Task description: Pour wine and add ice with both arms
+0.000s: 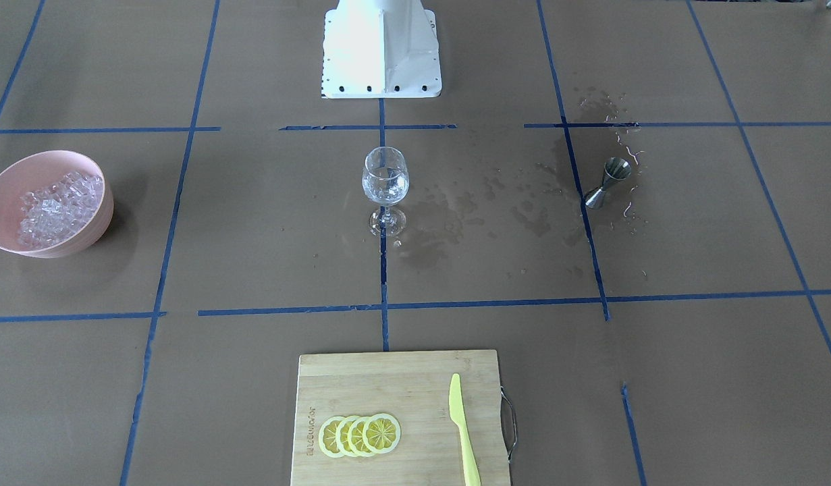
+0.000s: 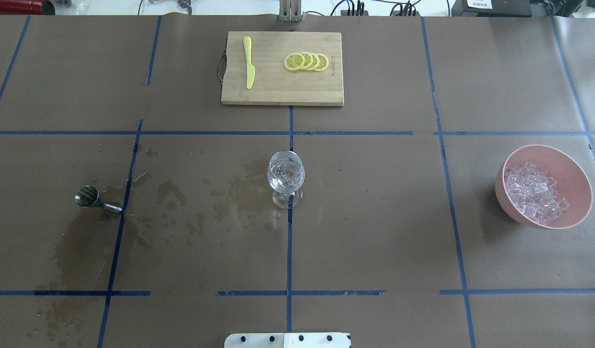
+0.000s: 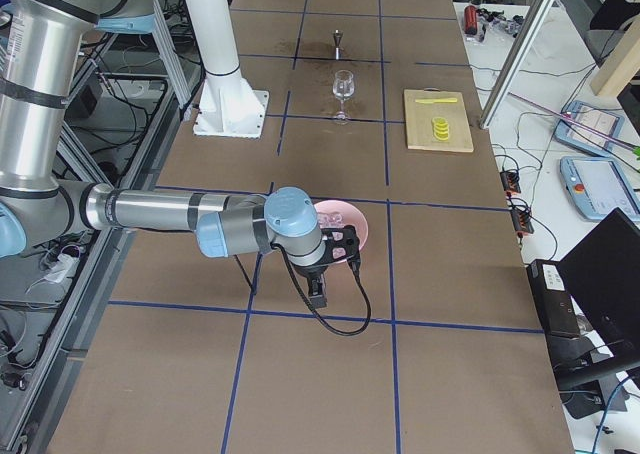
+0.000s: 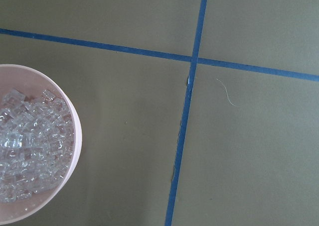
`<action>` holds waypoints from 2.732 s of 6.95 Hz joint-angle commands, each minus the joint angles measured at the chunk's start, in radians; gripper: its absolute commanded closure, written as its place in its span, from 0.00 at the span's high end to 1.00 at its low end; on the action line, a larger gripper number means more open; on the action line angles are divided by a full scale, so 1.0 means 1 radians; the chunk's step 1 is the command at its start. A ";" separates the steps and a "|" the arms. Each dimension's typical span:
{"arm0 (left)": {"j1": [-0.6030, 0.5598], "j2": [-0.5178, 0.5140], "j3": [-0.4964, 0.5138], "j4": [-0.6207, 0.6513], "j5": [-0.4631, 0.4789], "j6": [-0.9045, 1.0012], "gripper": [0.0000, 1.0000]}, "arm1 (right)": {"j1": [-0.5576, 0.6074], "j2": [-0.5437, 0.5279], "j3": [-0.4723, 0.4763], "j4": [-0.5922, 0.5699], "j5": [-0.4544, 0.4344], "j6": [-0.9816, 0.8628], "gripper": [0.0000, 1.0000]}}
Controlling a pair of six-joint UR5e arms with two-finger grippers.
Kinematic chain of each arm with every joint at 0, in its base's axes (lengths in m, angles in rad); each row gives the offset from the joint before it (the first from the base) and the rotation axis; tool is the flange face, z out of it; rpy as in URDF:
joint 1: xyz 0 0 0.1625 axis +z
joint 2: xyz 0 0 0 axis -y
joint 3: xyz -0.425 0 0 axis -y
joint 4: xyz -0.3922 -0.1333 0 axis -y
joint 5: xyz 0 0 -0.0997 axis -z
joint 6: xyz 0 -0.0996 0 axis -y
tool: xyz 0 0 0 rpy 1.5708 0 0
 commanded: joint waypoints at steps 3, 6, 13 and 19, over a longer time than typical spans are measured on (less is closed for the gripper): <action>-0.117 0.121 0.008 0.322 -0.177 0.069 1.00 | 0.000 0.003 0.012 0.000 0.000 0.007 1.00; -0.139 0.243 -0.054 0.161 -0.215 0.072 1.00 | 0.000 0.013 0.044 0.002 0.002 0.082 1.00; -0.131 0.233 -0.057 0.097 -0.213 0.072 1.00 | -0.513 0.038 0.111 0.412 -0.322 0.964 1.00; -0.131 0.233 -0.058 0.092 -0.213 0.073 1.00 | -0.727 0.039 0.038 0.514 -0.479 1.003 0.79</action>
